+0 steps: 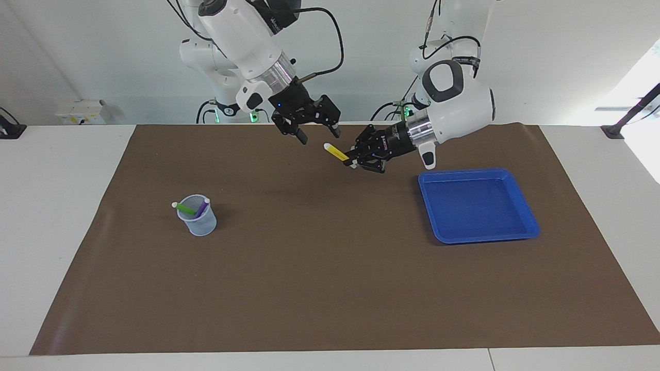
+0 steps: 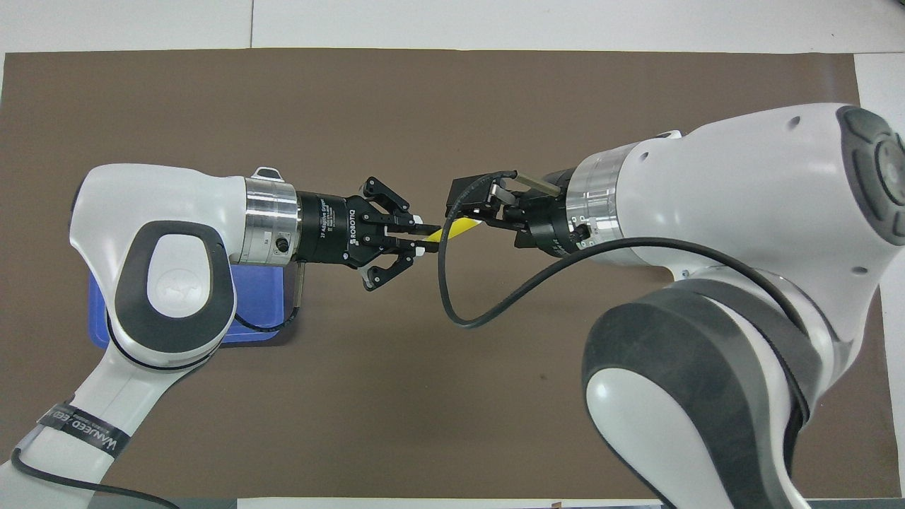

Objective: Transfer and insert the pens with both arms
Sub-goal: 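Grasp the yellow pen with the right gripper and open the left gripper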

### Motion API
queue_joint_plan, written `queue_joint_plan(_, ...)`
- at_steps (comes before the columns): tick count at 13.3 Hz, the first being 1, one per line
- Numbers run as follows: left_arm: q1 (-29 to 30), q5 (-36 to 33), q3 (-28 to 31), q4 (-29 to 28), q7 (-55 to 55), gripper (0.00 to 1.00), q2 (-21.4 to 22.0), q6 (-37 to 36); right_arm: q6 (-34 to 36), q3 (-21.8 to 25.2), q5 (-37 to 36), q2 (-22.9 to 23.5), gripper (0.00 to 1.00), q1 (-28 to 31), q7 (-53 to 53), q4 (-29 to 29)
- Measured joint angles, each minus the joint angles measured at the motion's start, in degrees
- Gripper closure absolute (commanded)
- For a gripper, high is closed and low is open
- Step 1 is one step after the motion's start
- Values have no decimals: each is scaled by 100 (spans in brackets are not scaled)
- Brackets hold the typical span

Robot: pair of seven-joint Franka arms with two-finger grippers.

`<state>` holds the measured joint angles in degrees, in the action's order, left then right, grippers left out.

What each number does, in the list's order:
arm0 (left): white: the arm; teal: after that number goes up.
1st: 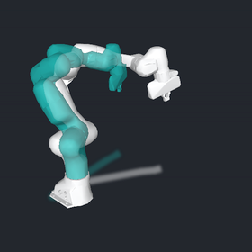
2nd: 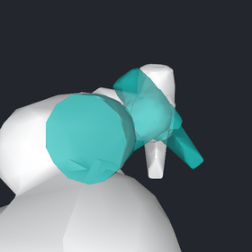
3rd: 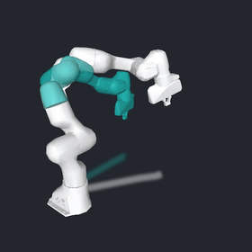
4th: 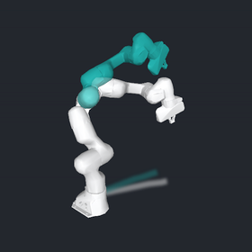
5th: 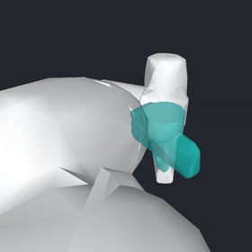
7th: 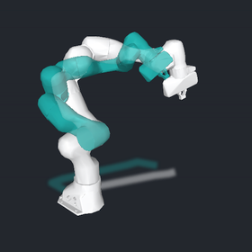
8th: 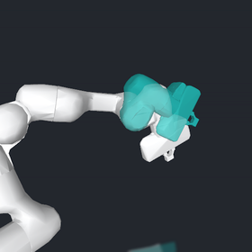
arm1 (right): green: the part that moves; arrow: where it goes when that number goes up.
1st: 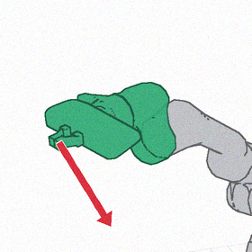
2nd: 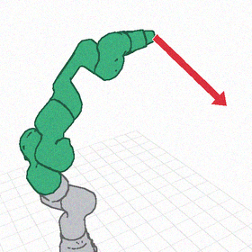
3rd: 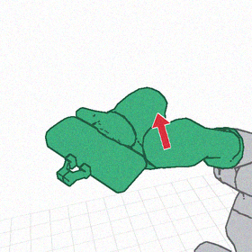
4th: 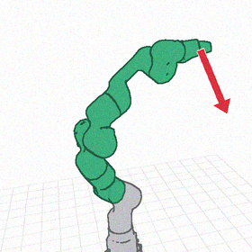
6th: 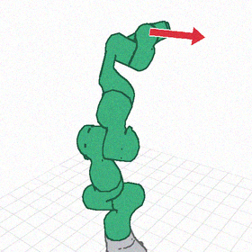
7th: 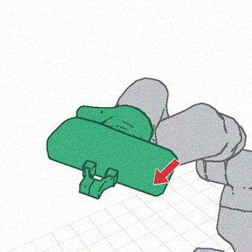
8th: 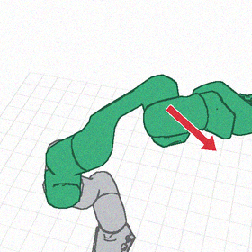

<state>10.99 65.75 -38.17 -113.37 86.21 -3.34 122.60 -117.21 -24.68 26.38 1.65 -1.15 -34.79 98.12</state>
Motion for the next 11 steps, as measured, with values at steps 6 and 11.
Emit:
queue_joint_plan(6, -39, 148, 9, -28, 15, 100, 29, 110, -105, -10, -36, 77, 100, 0, 56, 37)
queue_joint_plan(11, -39, 182, 10, -29, 17, 100, 29, 121, -114, -51, -40, 77, 100, -1, 162, 61)
